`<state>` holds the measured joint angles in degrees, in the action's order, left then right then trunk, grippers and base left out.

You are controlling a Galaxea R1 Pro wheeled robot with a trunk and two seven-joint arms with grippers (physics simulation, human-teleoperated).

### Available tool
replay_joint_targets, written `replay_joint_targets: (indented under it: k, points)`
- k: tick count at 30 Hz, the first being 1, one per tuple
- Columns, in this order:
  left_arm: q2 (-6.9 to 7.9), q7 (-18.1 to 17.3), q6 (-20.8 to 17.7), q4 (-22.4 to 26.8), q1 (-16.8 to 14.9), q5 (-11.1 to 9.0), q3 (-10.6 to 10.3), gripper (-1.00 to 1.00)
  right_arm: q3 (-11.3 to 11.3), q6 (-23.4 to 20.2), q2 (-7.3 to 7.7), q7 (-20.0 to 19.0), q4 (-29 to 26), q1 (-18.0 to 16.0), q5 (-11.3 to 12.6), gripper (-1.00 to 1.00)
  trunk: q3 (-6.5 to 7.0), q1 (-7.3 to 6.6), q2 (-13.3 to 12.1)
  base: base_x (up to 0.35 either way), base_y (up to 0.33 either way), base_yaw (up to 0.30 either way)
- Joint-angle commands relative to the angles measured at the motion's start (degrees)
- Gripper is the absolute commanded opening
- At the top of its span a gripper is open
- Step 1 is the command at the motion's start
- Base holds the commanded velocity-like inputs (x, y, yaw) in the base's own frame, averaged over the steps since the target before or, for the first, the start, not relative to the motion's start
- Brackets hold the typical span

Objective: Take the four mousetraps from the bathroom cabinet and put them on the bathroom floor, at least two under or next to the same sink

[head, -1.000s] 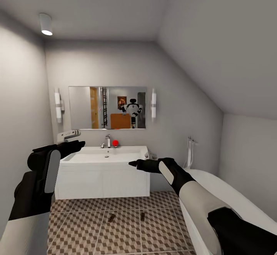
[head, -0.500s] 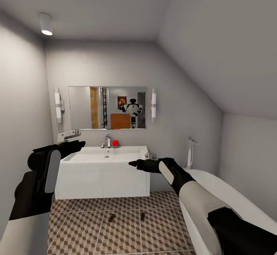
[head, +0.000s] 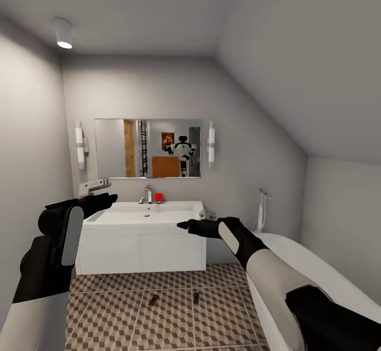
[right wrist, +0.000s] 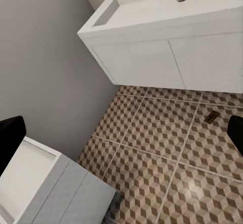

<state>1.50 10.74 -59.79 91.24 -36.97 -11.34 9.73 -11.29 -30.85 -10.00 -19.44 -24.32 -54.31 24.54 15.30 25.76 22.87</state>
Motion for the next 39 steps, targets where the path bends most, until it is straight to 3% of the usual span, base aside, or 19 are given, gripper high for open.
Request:
replay_joint_targets:
  k: [1, 18, 39]
  points:
    - [0.02, 0.5, -0.2, 0.0, 0.0, -0.6, 0.0, 1.0, -0.1, -0.2, 0.0, -0.1, 0.0, 0.0, 0.0, 1.0, -0.03, 0.02, 0.0, 0.0, 0.0, 0.0]
    - [0.04, 0.5, -0.2, 0.0, 0.0, -0.6, 0.0, 1.0, -0.1, -0.2, 0.0, -0.1, 0.0, 0.0, 0.0, 1.0, -0.01, 0.02, 0.0, -0.154, -0.004, 0.018]
    - [0.08, 0.5, -0.2, 0.0, 0.0, -0.6, 0.0, 1.0, -0.1, -0.2, 0.0, 0.0, 0.0, 0.3, -0.1, 1.0, 0.25, 0.02, 0.0, -0.071, -0.008, 0.241]
